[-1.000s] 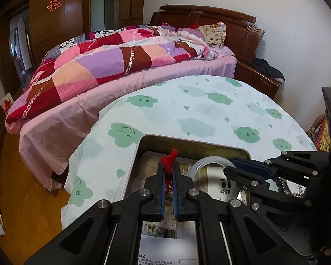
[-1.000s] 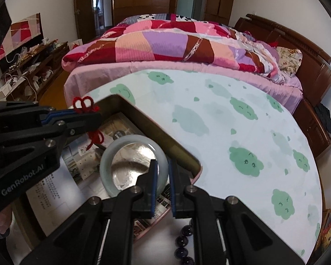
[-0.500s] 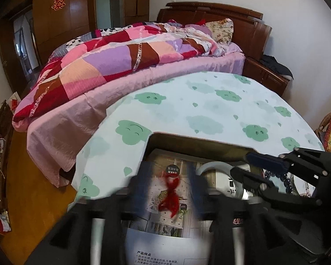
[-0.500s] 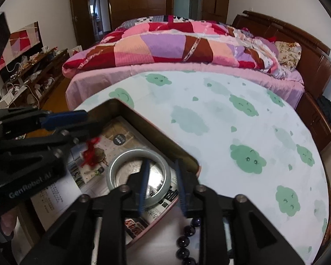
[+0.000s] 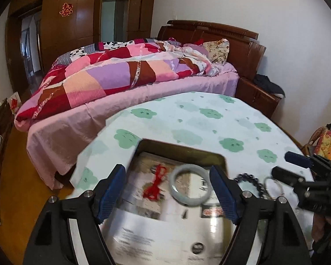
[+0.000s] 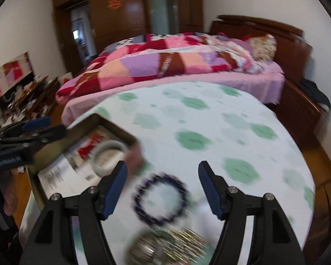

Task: Organize jewelry
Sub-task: 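Open both tools to drop the red cord and white bangle into the tin, then return the left tool to the pile and grasp the green jade bangle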

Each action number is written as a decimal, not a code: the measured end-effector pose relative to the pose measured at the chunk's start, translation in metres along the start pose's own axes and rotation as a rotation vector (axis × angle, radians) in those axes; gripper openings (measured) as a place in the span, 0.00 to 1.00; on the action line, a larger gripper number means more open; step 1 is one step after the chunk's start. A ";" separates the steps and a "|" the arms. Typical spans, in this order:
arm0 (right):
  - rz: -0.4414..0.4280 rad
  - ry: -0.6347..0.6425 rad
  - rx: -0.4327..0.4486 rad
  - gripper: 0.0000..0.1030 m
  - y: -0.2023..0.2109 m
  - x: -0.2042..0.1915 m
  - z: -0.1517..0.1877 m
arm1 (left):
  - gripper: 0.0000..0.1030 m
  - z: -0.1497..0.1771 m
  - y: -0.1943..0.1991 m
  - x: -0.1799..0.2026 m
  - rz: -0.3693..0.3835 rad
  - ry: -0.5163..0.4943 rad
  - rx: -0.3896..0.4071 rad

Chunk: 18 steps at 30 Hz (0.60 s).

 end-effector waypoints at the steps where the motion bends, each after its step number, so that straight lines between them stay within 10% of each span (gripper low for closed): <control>1: 0.011 -0.023 -0.004 0.67 0.005 0.011 0.007 | 0.76 0.003 0.002 0.004 0.008 -0.001 -0.002; 18: 0.083 -0.110 0.013 0.74 0.045 0.043 0.087 | 0.73 0.088 0.011 0.111 0.095 -0.214 -0.107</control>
Point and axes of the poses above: each gripper's, at about its wrist camera, not at the fingertips, and y roughly against the way its jaws point, x to its right, z to its underside, the point moved 7 cm from there along -y, roughly the way its jaws point, and after that the axes turned 12 degrees about y, right-handed, at the moved point
